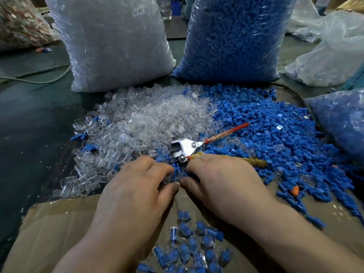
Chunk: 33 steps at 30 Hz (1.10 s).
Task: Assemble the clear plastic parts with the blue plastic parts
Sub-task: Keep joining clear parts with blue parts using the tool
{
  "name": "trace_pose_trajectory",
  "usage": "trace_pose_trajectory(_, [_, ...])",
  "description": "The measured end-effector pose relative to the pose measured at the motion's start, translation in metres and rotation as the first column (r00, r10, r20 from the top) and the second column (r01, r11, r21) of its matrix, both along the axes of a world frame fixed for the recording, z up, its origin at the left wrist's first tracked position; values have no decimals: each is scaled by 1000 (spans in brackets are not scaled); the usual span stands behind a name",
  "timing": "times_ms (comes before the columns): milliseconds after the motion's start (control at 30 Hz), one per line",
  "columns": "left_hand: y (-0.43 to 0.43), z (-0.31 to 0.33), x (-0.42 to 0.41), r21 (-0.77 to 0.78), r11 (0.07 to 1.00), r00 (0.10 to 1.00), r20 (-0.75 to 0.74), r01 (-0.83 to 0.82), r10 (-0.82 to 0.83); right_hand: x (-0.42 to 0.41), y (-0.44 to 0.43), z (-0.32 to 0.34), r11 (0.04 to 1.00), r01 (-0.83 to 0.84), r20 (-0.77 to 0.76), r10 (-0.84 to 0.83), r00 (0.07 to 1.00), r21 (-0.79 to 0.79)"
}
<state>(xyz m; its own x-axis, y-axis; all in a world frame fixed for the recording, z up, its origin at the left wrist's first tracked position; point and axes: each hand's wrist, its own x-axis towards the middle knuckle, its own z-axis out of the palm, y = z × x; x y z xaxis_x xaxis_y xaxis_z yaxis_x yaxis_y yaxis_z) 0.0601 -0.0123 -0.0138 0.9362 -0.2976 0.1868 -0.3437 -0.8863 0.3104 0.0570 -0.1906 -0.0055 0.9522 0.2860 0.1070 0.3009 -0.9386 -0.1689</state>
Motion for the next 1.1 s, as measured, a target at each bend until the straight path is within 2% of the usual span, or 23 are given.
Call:
trace_pose_trajectory(367, [-2, -3, 0, -94, 996, 1000, 23, -14, 16, -2, 1, -2, 999, -43, 48, 44, 998, -20])
trace_pose_trajectory(533, [-3, -4, -1, -105, 993, 999, 3, 44, -44, -1, 1, -1, 997, -73, 43, 74, 996, -19])
trace_pose_trajectory(867, [-5, -1, -1, -290, 956, 999, 17, 37, -33, -4, 1, 4, 983, -71, -7, 73, 997, 171])
trace_pose_trajectory(933, [-6, 1, -3, -416, 908, 999, -37, -42, 29, -5, 2, 5, 969, -48, -10, 52, 999, 242])
trace_pose_trajectory(1033, [-3, 4, -5, -662, 721, 974, -211, -203, 81, -7, 0, 5, 933, 25, -8, -24, 1000, 360])
trace_pose_trajectory(1100, [0, 6, -4, -751, 609, 957, -288, -254, 44, -8, -4, 5, 839, 117, -69, -95, 993, 532])
